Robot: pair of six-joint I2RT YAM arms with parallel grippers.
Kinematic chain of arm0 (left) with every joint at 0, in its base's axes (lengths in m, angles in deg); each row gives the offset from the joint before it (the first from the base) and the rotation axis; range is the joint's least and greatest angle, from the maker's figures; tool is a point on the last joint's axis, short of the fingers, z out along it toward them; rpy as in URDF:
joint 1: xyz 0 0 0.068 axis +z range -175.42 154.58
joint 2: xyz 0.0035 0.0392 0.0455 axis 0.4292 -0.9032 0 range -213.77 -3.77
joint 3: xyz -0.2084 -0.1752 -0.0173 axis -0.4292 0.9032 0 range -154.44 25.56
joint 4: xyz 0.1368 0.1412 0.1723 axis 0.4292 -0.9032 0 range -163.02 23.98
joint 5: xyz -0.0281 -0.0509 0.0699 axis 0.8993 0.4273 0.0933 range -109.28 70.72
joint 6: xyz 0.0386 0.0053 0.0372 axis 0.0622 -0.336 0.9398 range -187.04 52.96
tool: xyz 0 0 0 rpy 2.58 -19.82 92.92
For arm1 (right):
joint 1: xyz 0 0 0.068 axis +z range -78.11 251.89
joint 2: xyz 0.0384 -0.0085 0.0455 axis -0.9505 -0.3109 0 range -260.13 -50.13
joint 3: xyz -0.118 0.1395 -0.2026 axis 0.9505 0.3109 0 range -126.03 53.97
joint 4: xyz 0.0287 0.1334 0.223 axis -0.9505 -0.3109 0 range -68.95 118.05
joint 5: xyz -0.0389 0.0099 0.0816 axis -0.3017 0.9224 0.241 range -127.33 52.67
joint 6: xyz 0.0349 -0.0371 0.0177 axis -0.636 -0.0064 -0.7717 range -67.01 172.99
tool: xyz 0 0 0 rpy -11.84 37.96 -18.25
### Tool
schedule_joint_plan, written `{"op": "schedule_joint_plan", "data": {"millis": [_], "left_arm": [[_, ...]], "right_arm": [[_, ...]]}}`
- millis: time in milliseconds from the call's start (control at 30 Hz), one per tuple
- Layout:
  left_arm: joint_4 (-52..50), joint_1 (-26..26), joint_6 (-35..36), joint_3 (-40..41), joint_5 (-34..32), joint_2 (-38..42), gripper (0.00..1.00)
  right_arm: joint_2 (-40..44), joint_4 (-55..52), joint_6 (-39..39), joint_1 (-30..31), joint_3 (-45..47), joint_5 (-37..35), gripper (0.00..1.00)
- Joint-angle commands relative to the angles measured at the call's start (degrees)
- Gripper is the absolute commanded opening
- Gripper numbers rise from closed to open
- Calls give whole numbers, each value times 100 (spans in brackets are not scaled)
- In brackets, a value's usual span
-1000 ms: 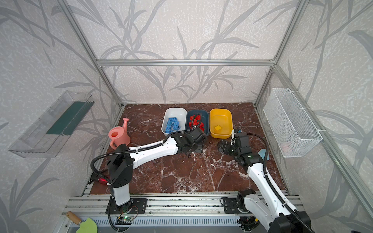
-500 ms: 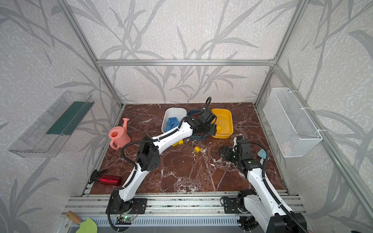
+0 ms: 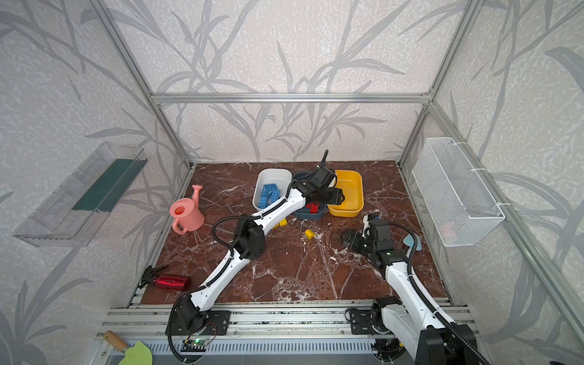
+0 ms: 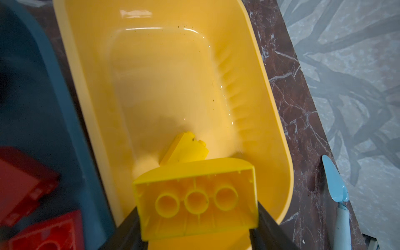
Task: Sort the legos into containers by color
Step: Place the lego in the container, then pick up the lego from the center of the table.
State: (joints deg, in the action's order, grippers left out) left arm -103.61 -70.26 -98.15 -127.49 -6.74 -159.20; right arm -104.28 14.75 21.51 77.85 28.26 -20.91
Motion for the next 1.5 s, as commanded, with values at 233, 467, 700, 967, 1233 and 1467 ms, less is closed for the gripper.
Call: {"op": "schedule_joint_plan", "data": {"millis": [233,467,700,967,1233,1467], "left_arm": [[245,54,-1,-354,238,-41,76],[145,70,67,-362,102,272,81],[-382,81,398,195,-206,1373,81],[585,96,436,3366,-893,3812,81],[801,116,81,5918,-1812,5814,81],[862,110,-305,7946,-2457,7258,80]], "right_arm": [[-52,229,28,160,15,15,92],[-34,115,106,277,-82,-79,92],[-340,-327,388,1213,-636,-942,94],[-1471,-468,768,2165,-1495,-1282,96],[-3013,-679,1395,2666,-2567,-1233,92],[-3997,-1040,1675,2870,-3323,-1432,81]]}}
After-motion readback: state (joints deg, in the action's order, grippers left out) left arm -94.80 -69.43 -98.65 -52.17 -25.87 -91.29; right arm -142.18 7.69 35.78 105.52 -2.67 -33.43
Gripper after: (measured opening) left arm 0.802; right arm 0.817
